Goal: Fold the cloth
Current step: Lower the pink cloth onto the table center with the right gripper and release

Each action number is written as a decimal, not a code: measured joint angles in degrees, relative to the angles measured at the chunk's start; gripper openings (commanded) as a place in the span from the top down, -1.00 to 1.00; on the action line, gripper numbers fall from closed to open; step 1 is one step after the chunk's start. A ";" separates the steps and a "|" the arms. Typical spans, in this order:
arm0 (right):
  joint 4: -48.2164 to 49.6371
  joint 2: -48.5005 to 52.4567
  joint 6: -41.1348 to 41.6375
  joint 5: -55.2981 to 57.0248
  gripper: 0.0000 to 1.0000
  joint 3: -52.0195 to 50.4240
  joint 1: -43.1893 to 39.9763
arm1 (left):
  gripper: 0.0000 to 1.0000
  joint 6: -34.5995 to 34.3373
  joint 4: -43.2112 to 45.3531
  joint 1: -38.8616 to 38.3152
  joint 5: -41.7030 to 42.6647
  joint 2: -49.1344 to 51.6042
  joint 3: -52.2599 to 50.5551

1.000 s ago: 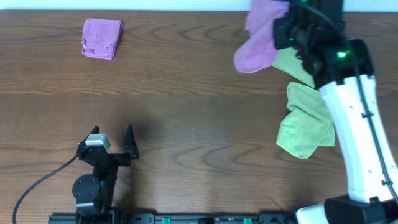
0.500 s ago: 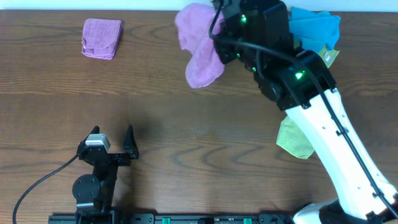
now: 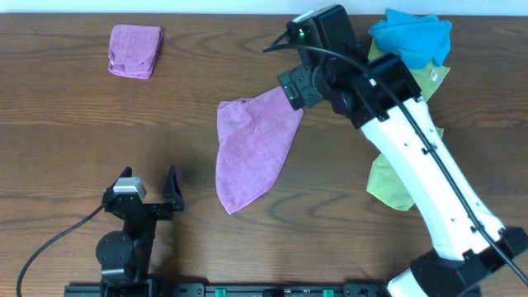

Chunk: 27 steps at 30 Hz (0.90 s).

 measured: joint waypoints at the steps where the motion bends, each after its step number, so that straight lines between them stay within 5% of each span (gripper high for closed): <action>1: -0.66 0.35 0.02 0.07 -0.98 0.00 -0.48 | -0.91 0.00 0.00 0.00 0.00 0.00 0.00; 14: 3.02 14.80 1.01 -3.37 -0.99 -0.28 -4.04 | -0.91 0.00 0.00 0.00 0.00 0.00 0.00; 27: -1.55 6.88 1.05 -5.68 -0.99 -0.39 -5.70 | -0.91 0.00 0.00 0.00 0.00 0.00 0.00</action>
